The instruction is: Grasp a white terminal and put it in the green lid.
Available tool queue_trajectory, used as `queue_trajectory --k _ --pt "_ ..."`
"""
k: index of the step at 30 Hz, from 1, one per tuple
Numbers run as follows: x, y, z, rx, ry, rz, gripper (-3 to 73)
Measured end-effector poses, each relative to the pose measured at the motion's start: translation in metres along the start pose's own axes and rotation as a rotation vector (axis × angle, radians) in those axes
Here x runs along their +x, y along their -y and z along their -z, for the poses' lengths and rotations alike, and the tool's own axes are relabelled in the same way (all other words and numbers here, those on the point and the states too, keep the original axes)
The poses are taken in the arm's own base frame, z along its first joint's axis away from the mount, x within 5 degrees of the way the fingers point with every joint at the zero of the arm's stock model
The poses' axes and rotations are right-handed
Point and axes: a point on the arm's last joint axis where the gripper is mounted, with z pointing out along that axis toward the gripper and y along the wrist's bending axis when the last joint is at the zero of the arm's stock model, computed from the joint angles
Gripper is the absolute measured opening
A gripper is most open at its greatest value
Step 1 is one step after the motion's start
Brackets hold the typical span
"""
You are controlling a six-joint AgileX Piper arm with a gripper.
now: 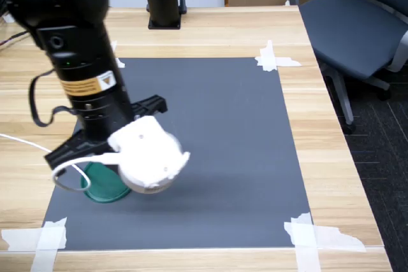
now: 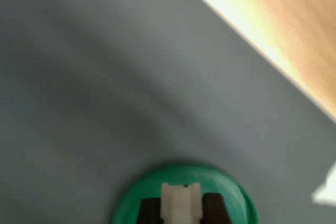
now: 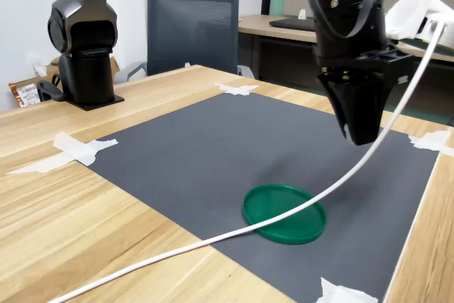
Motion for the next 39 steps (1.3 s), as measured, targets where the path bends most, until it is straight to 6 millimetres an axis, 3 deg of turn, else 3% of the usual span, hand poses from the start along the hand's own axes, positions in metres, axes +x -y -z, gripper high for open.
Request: queue_trajectory --k 7,25,39 --pt "0.017 0.007 0.002 -0.036 -0.062 -0.011 7.8" --pt "0.024 0.009 -0.004 -0.033 -0.131 0.067 7.8" --pt "0.034 0.012 -0.029 -0.052 -0.230 0.132 7.8"
